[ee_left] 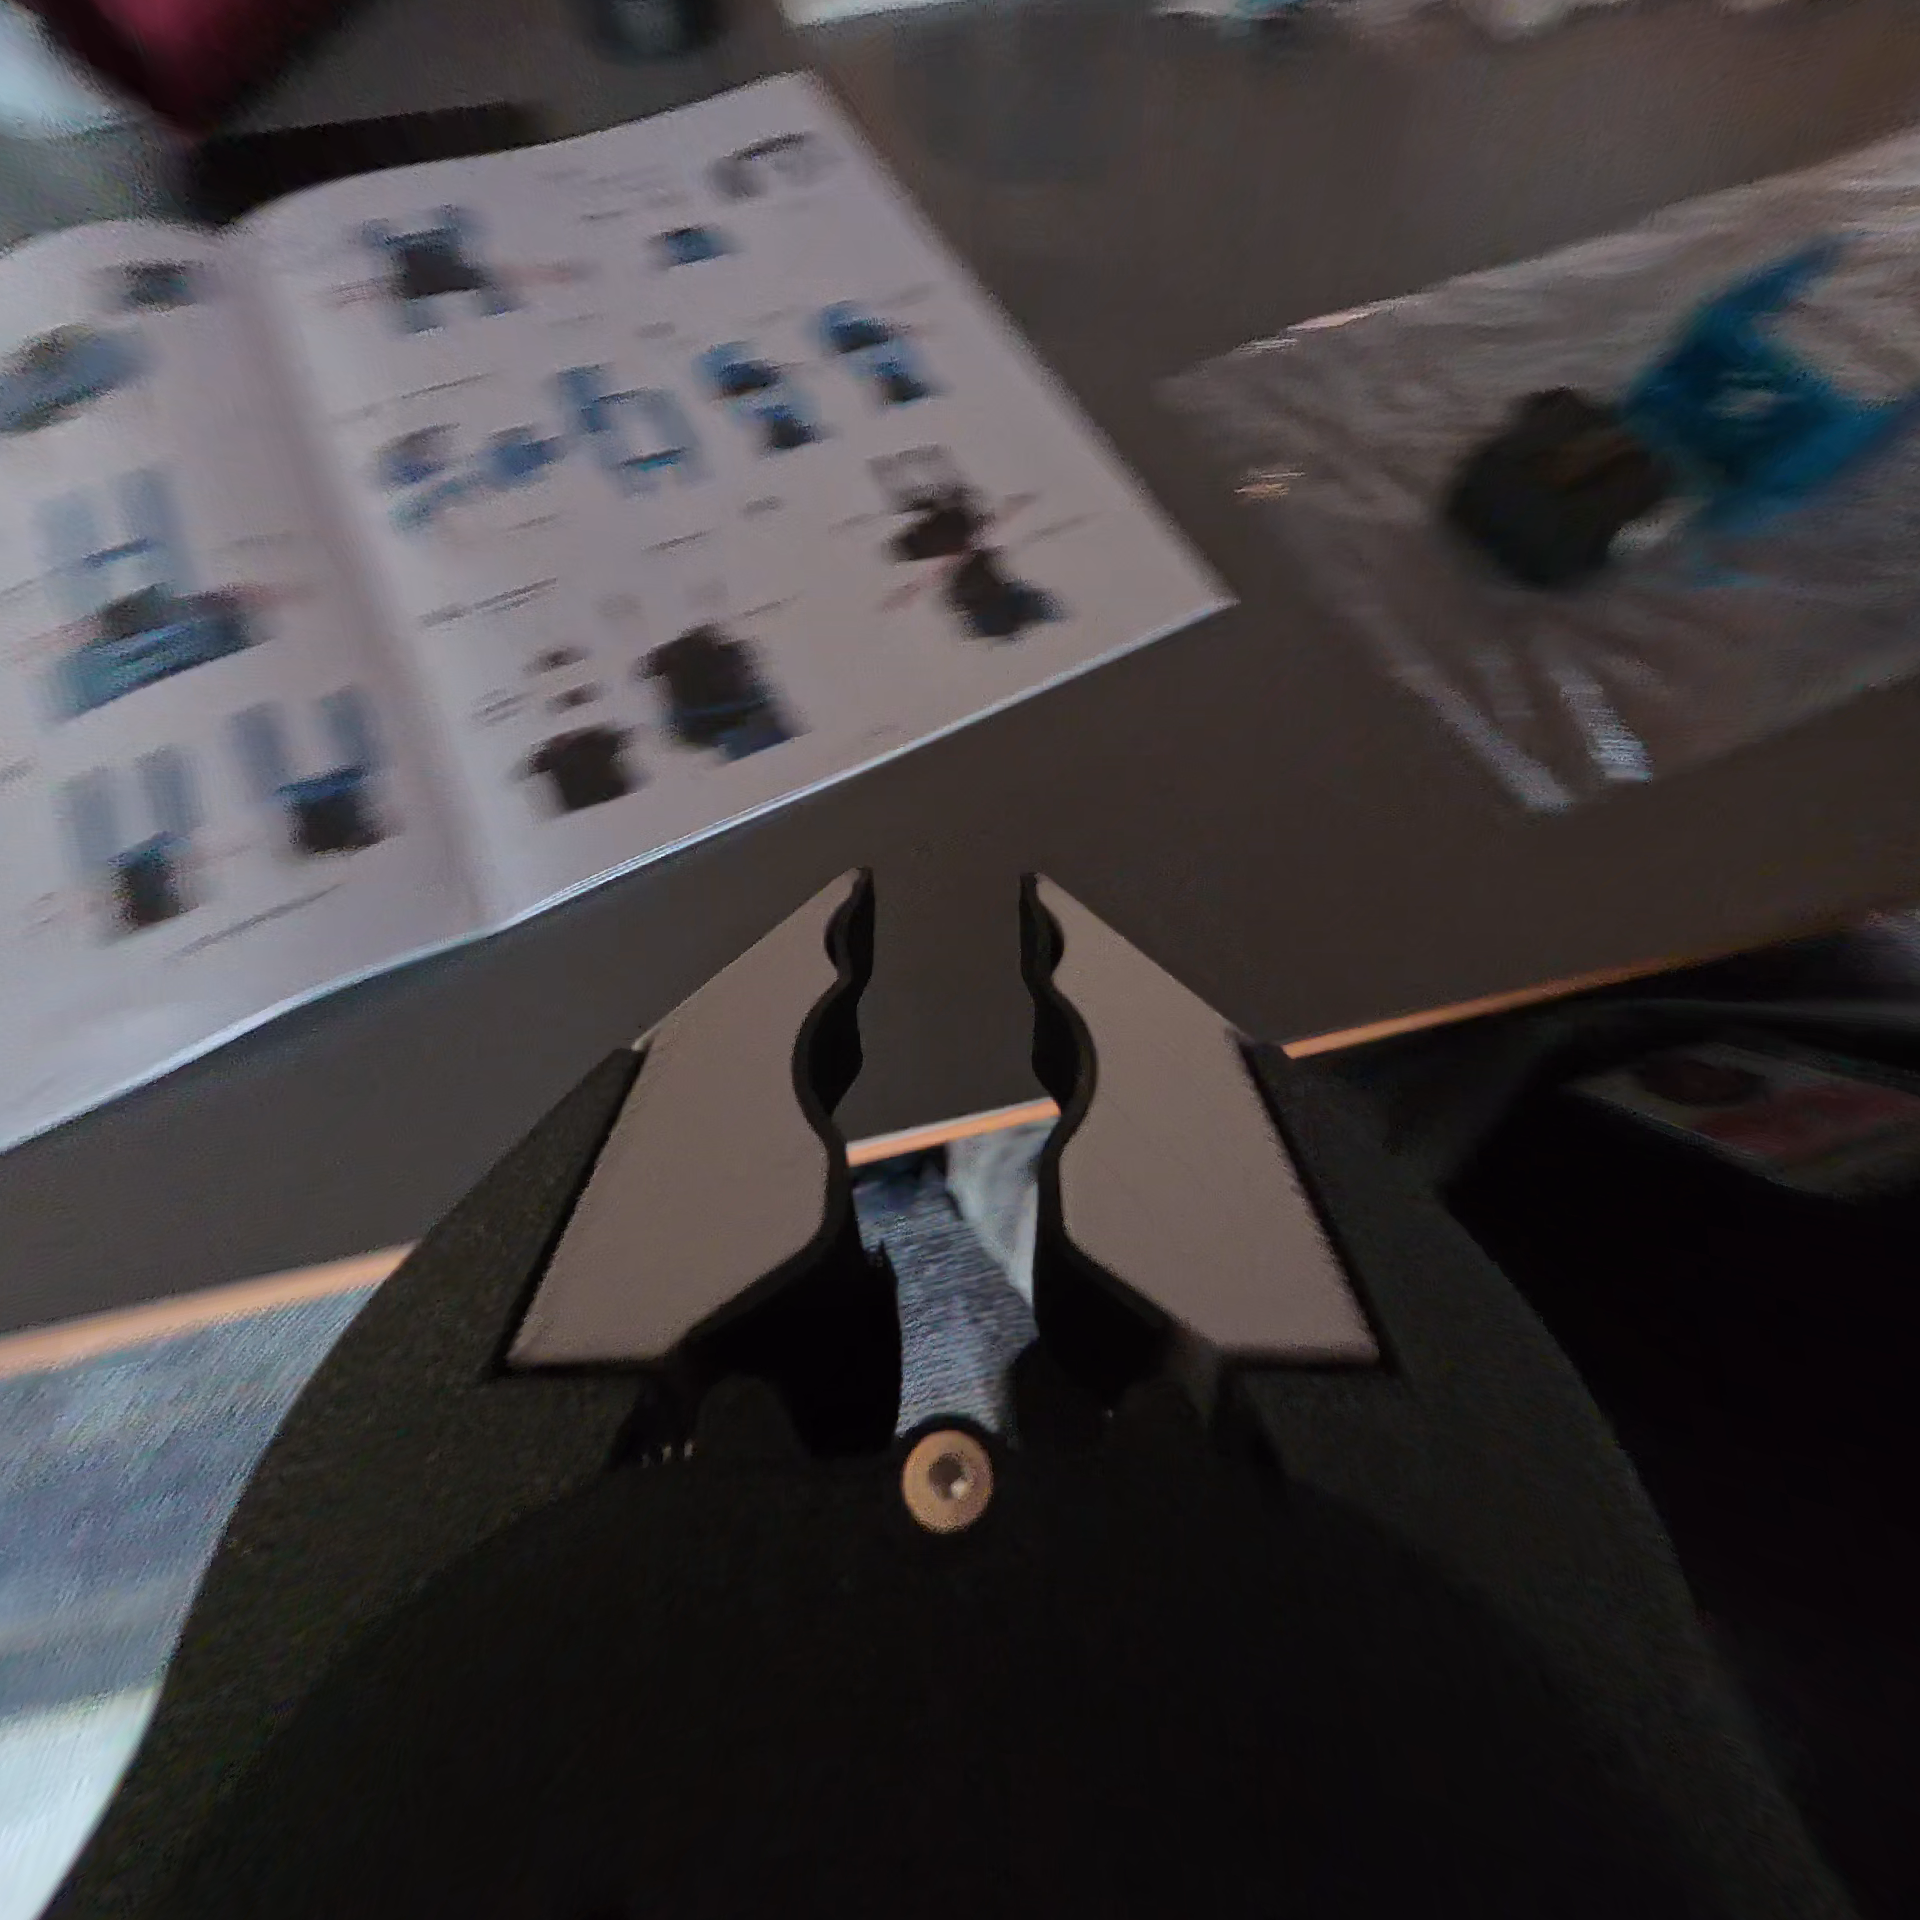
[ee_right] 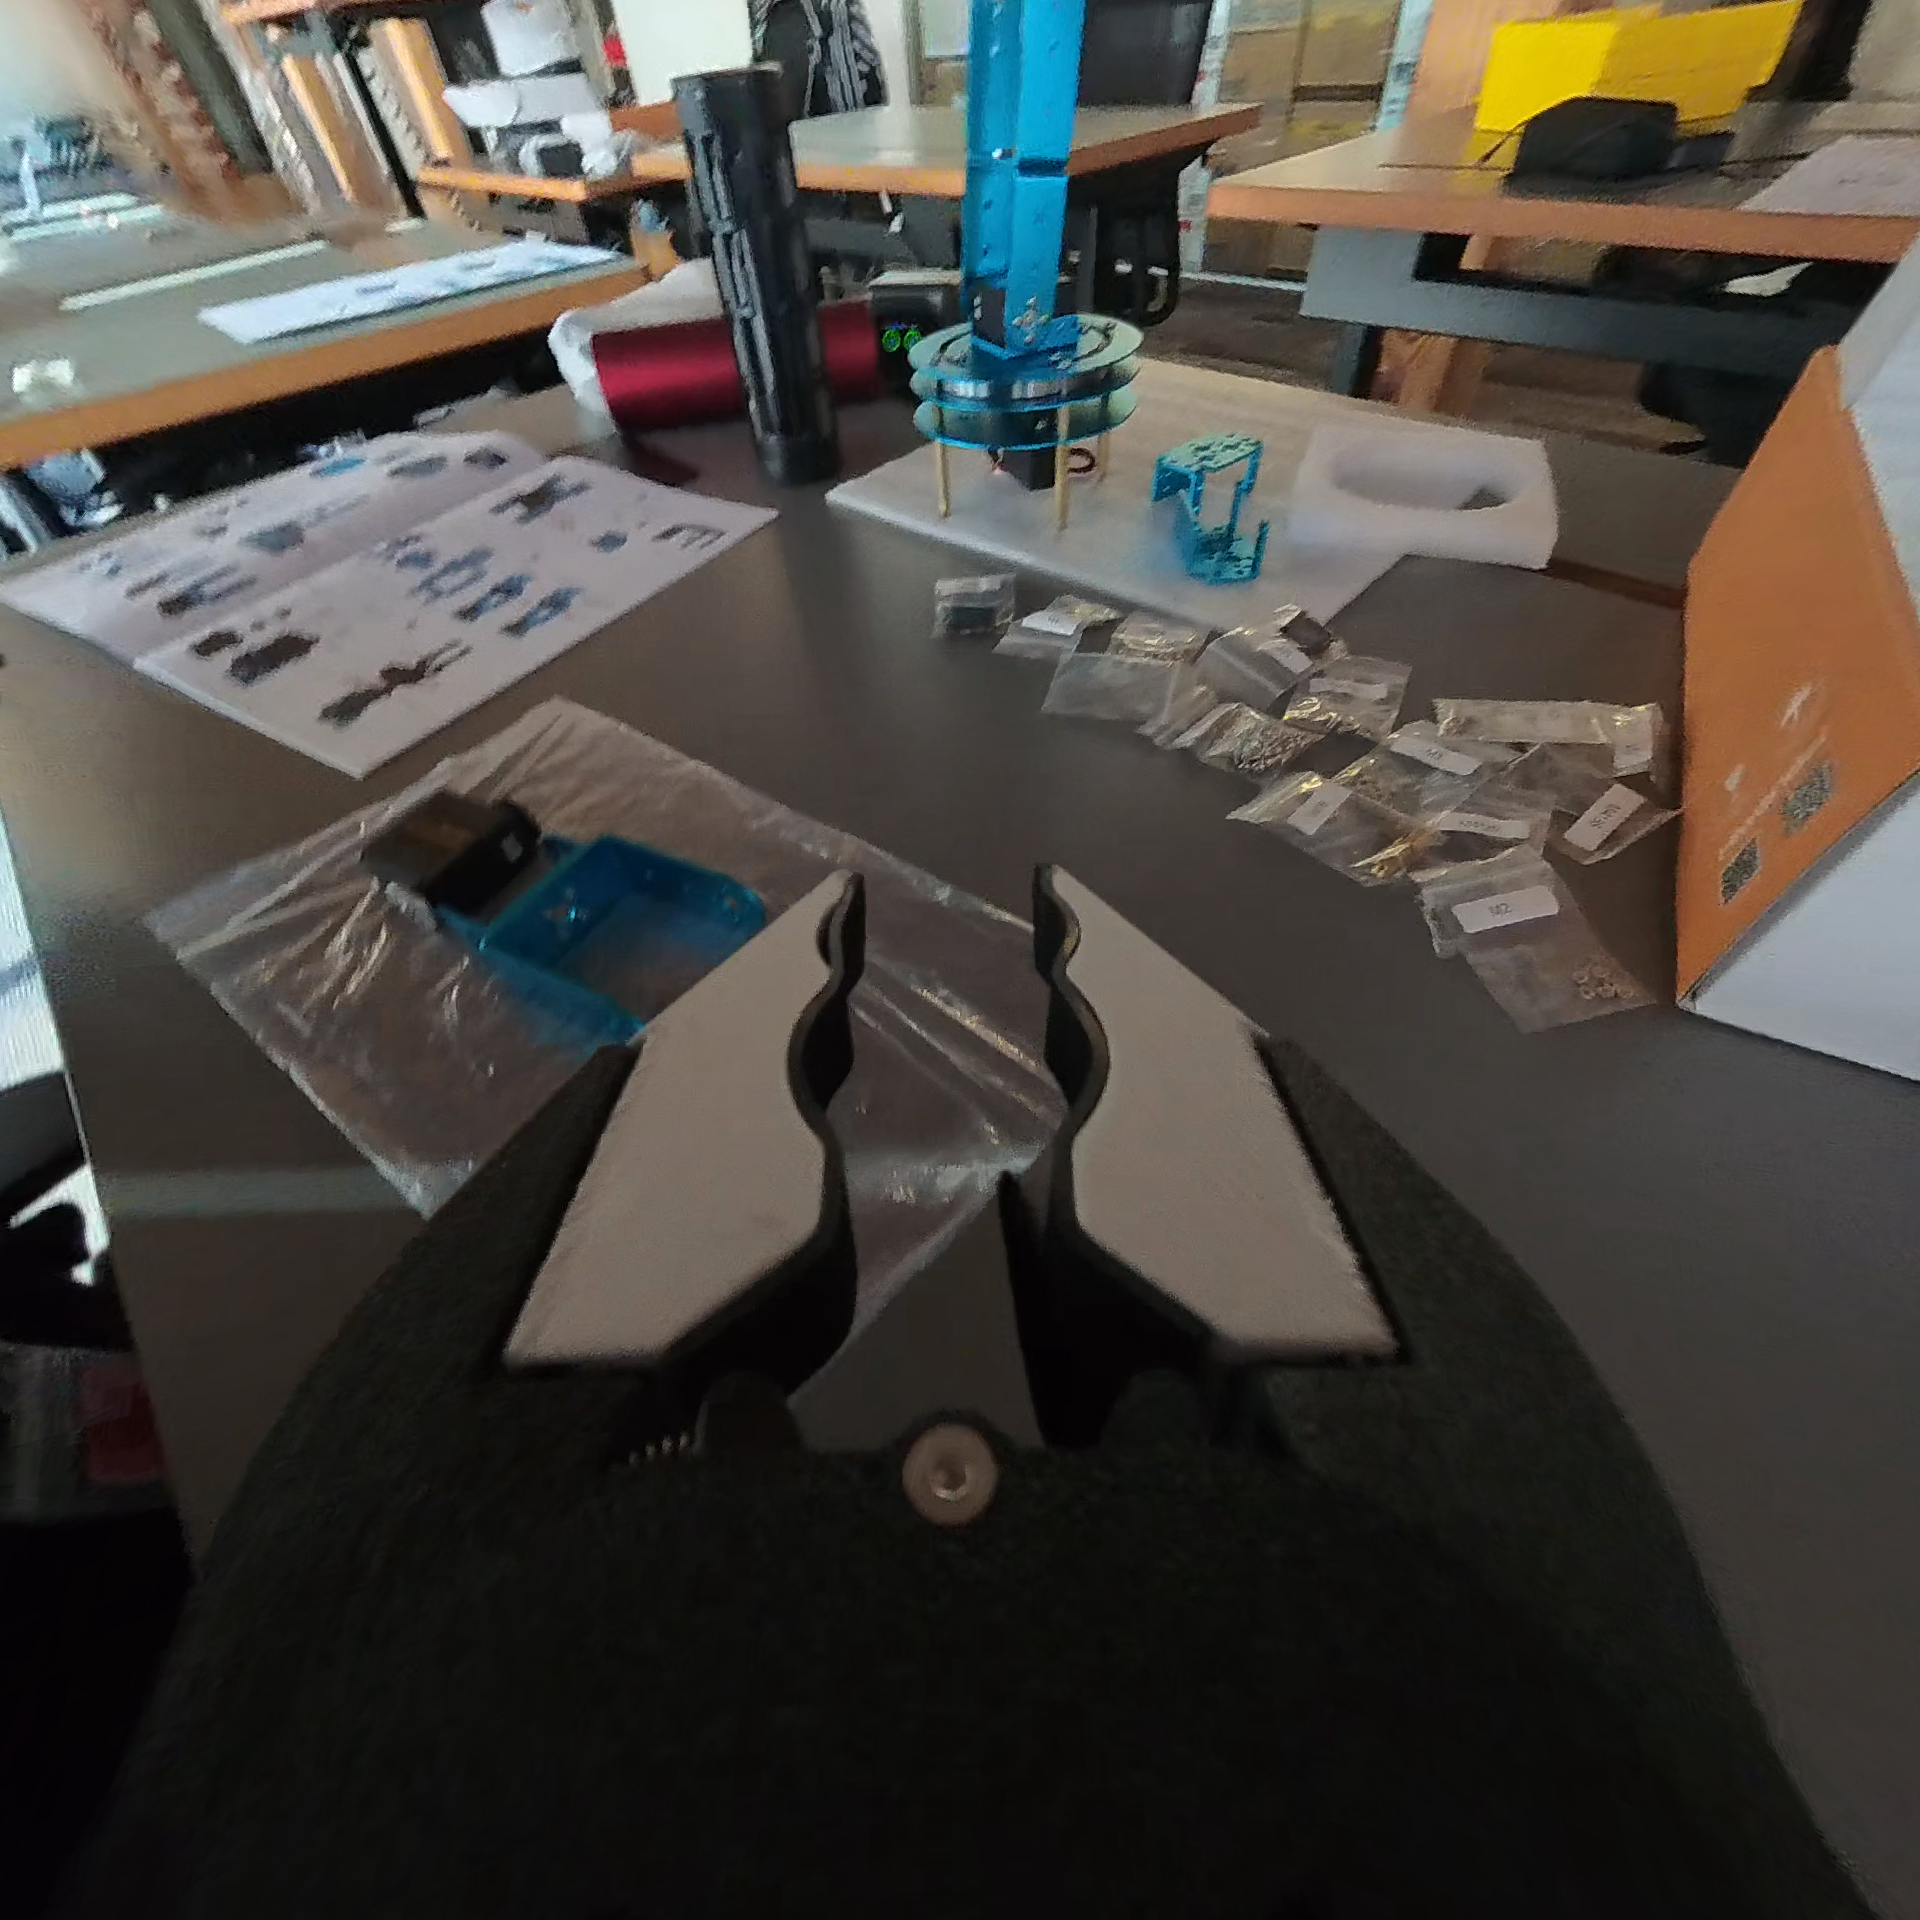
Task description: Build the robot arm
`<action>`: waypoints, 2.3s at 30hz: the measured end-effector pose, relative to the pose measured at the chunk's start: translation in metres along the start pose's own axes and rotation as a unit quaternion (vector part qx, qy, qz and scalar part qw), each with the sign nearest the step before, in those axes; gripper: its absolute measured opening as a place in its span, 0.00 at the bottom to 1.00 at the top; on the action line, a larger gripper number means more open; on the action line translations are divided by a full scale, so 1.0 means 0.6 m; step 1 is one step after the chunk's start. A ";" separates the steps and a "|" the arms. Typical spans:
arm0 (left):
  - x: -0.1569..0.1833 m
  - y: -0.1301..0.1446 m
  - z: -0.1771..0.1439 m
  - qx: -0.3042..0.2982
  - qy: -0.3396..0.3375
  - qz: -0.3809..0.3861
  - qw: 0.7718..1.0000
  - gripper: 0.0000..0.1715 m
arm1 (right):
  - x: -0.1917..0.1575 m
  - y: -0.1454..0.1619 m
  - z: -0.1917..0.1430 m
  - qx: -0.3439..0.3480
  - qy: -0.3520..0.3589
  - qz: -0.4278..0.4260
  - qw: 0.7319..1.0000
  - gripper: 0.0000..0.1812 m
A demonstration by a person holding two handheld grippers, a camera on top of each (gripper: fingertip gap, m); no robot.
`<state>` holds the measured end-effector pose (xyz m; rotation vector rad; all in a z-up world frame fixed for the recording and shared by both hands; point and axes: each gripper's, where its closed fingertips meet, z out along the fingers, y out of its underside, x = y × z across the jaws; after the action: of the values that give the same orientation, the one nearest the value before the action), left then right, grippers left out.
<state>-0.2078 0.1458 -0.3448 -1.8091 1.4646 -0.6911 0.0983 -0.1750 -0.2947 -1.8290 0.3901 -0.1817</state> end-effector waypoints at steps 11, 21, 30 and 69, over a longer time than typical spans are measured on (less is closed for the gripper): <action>-0.240 0.023 -0.037 0.023 -0.076 -0.141 0.987 0.15 | -0.020 -0.059 0.080 -0.012 0.032 0.081 0.996 0.24; -0.268 0.010 -0.033 0.043 -0.025 -0.091 0.995 0.15 | -0.068 -0.050 0.125 -0.047 0.068 0.080 0.993 0.24; -0.281 0.023 -0.020 0.055 0.002 -0.075 0.996 0.15 | -0.098 -0.044 0.139 -0.080 0.084 0.048 0.992 0.24; -0.172 0.008 -0.022 0.028 0.042 -0.002 0.999 0.16 | -0.115 0.023 0.087 -0.103 0.065 0.020 0.992 0.24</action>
<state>-0.2435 0.2435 -0.3381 -1.7599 1.4812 -0.8113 0.0485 -0.1068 -0.3181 -2.0169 0.5533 -0.2420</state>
